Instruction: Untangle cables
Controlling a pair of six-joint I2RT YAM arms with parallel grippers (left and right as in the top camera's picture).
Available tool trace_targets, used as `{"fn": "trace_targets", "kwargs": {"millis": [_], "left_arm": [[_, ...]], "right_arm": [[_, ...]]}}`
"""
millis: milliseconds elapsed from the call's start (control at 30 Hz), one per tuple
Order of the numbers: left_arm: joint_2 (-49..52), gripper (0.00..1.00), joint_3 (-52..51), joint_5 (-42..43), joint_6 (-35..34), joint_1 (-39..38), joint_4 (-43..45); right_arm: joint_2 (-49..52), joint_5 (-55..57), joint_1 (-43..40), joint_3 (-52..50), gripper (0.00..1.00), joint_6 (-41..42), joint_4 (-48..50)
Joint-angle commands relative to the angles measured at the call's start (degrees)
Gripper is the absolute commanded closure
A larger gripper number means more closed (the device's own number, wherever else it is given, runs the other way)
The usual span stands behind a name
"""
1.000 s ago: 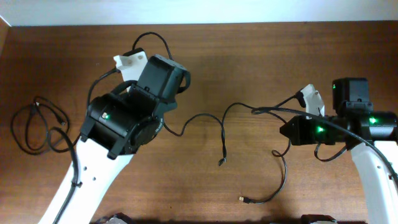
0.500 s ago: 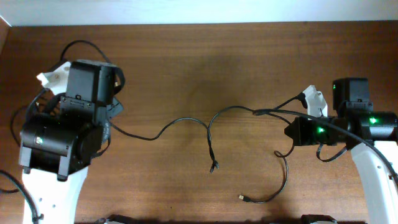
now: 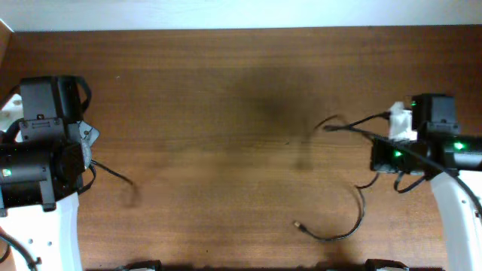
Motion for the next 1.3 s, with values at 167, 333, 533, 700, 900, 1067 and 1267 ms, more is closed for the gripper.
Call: {"fn": "trace_targets", "kwargs": {"millis": [167, 333, 533, 700, 900, 1067, 1267], "left_arm": [[-0.81, 1.00, 0.70, -0.37, 0.72, 0.37, -0.11], [-0.68, 1.00, 0.70, -0.39, 0.72, 0.37, -0.09], [0.98, 1.00, 0.70, -0.44, 0.72, 0.37, 0.37], [3.41, 1.00, 0.68, -0.42, 0.72, 0.37, 6.38], [13.40, 1.00, 0.68, -4.52, 0.74, 0.37, 17.31], [21.84, 1.00, 0.68, -14.78, 0.76, 0.37, 39.01], [27.28, 1.00, 0.68, -18.78, 14.27, 3.06, 66.58]], "right_arm": [[-0.02, -3.15, -13.79, 0.35, 0.96, 1.16, -1.16], [-0.02, -3.15, -13.81, 0.35, 0.96, 1.14, -1.33], [-0.02, -3.13, -13.81, 0.35, 0.96, 0.74, -1.51], [-0.02, -3.13, -13.81, 0.35, 0.96, 0.74, -1.29], [-0.02, -3.15, -13.79, 0.35, 0.96, 0.76, -1.07], [-0.02, -3.13, -13.79, 0.35, 0.96, 0.74, -1.33], [-0.02, -3.13, -13.79, 0.35, 0.96, 0.74, -1.29]]}}
